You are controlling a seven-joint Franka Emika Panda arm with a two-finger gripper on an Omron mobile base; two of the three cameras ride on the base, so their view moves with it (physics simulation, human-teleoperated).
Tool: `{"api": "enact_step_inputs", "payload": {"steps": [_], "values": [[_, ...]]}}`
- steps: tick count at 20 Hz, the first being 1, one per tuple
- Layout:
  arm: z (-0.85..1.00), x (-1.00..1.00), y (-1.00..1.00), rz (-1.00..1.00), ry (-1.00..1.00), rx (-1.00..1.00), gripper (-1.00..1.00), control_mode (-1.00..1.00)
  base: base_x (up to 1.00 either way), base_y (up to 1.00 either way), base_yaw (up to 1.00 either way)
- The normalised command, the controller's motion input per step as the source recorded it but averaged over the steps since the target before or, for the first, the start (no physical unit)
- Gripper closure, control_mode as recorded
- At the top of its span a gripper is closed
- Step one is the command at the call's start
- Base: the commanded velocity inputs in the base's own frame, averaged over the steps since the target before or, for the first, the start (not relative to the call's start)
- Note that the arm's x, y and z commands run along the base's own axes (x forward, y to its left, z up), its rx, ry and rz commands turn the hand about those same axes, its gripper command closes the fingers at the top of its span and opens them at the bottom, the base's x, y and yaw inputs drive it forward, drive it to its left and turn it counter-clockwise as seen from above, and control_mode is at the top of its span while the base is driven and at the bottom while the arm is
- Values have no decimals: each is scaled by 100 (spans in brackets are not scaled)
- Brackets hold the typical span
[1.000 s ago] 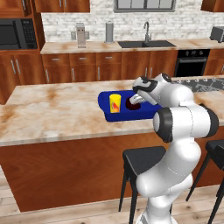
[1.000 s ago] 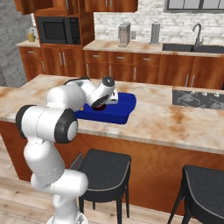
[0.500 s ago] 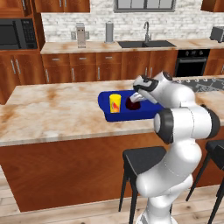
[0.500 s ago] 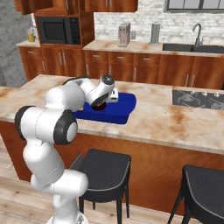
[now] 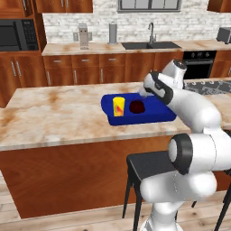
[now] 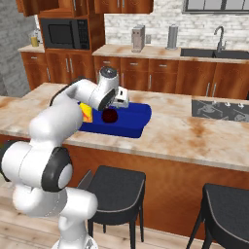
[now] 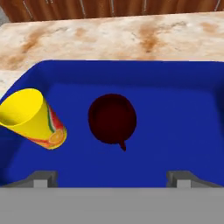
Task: There is a tray on the dining counter. Grab the cup, mug, and pitcher and place them on the tray. The pitcher may be placed next to the tray if it cannot fit the tray.
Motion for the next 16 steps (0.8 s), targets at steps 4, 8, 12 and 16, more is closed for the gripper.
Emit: {"api": "enact_step_inputs", "payload": {"steps": [4,8,12,16], "values": [[74,-100,0,-29,6,0,-100,-100,0,0,0],[70,-100,0,-21,5,0,-100,-100,0,0,0],[53,-100,6,-13,5,0,-100,-100,0,0,0],[40,-100,18,-1,2,0,-100,-100,0,0,0]]}}
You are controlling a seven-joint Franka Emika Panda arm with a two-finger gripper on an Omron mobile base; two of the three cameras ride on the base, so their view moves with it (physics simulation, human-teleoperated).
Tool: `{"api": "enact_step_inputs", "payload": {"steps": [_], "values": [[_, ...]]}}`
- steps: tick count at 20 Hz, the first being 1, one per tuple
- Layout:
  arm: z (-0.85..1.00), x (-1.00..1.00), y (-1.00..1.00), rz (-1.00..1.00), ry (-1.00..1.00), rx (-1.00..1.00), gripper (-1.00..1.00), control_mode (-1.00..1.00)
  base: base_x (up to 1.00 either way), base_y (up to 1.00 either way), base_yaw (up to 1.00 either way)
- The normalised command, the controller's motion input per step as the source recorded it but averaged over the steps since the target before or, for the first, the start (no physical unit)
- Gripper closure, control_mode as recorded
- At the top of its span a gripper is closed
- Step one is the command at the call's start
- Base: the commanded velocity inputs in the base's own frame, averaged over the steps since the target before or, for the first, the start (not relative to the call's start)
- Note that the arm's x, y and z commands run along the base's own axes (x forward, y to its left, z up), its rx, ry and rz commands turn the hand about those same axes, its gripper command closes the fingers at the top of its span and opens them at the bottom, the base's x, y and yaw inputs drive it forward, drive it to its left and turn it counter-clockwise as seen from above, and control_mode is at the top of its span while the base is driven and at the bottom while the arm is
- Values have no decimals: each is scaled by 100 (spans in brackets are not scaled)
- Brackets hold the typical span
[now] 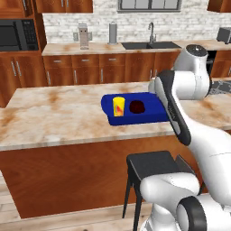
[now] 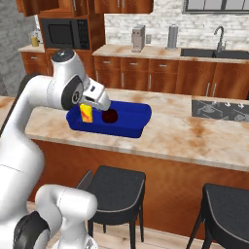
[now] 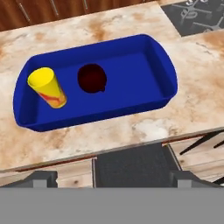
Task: There is a tray on the dining counter. Grab the cup, mug, and pitcher and place them on the tray. The pitcher may be placed next to the tray if it cannot fit the tray.
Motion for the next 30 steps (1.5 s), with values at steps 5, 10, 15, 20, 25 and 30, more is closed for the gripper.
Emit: {"api": "enact_step_inputs", "payload": {"steps": [5,10,15,20,25,30], "values": [[20,-100,31,4,0,0,-100,-100,0,0,0],[9,-100,5,1,1,-7,-100,-100,0,0,0],[11,-90,0,1,2,-3,-100,-100,0,0,0],[3,-25,-1,10,0,0,-100,-100,0,0,0],[2,0,0,5,9,0,-100,-100,0,0,0],[0,0,0,0,9,0,-100,-100,0,0,0]]}}
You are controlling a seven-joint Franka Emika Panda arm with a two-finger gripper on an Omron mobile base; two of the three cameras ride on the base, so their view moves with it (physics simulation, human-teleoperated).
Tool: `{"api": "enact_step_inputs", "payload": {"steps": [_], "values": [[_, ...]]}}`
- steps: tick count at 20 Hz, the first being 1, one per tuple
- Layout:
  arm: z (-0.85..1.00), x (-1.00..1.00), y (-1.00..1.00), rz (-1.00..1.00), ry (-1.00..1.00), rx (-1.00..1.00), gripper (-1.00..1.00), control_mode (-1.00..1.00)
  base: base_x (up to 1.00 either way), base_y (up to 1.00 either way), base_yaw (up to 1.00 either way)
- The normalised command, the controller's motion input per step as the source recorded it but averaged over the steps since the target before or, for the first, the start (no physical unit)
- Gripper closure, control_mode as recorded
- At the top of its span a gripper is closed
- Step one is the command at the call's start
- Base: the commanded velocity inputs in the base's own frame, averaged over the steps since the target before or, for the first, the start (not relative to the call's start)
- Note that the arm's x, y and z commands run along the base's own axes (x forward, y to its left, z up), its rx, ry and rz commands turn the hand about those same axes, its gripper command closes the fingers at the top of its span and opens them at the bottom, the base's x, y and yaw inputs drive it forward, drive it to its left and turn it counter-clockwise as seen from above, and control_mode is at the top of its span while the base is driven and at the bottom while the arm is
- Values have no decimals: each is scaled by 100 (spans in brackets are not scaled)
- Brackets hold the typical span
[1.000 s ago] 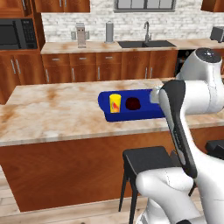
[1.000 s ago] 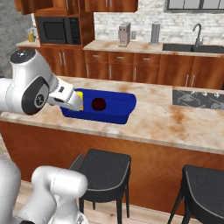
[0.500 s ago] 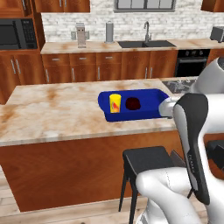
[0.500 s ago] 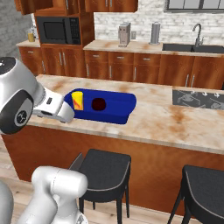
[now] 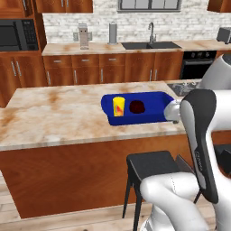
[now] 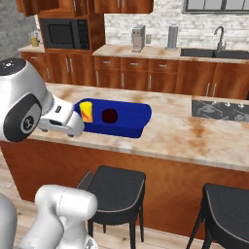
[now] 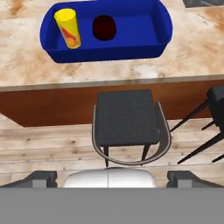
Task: There is a tray on the dining counter. Grab the cup, mug, and pitcher and place them on the tray. The pitcher may be placed next to the tray if it cannot fit the tray.
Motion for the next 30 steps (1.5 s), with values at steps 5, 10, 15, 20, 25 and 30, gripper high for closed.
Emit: {"api": "enact_step_inputs", "payload": {"steps": [5,10,15,20,25,30], "values": [[0,0,0,0,1,0,-100,100,-18,0,0],[0,0,0,0,0,0,-100,100,-89,76,-1],[0,0,0,0,0,0,-100,100,-2,100,0],[0,0,0,0,0,0,-100,100,62,100,-5],[0,0,0,0,0,0,-100,100,80,100,-7],[0,0,0,0,0,0,-100,100,64,100,-6]]}}
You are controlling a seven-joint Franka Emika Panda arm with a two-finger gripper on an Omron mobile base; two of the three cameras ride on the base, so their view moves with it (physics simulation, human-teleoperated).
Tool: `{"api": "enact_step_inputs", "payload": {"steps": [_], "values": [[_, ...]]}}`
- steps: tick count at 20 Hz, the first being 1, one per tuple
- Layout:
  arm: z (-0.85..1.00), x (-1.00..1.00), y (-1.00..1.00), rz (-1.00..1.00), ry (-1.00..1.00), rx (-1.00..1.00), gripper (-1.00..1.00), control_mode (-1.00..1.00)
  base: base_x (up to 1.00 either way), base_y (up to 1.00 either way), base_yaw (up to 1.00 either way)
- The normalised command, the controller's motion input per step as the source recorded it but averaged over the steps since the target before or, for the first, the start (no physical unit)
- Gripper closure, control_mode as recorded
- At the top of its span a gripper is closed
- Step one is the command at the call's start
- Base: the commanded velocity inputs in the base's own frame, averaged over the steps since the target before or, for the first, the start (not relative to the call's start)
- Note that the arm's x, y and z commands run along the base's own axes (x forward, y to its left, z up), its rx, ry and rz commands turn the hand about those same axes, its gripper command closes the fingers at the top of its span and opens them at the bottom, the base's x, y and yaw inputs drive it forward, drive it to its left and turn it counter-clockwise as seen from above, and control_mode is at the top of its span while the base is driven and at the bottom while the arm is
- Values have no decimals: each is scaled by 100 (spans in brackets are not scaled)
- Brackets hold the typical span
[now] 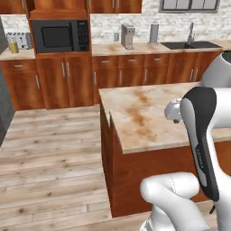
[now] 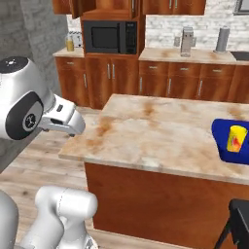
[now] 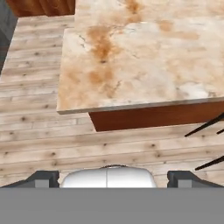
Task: There is a tray on the dining counter. Grab the cup, mug, and pitcher and place them on the tray. The pitcher may be placed next to the tray if it cannot fit the tray.
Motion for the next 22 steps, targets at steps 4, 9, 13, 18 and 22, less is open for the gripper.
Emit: {"api": "enact_step_inputs", "payload": {"steps": [4,9,13,18,22], "values": [[0,0,0,0,0,0,-100,100,20,100,-1],[0,0,0,0,0,0,-100,100,1,100,0],[0,0,0,0,0,0,-100,100,14,100,0],[0,0,0,0,0,0,-100,100,52,100,-6],[0,0,0,0,0,0,-100,100,80,100,-12]]}}
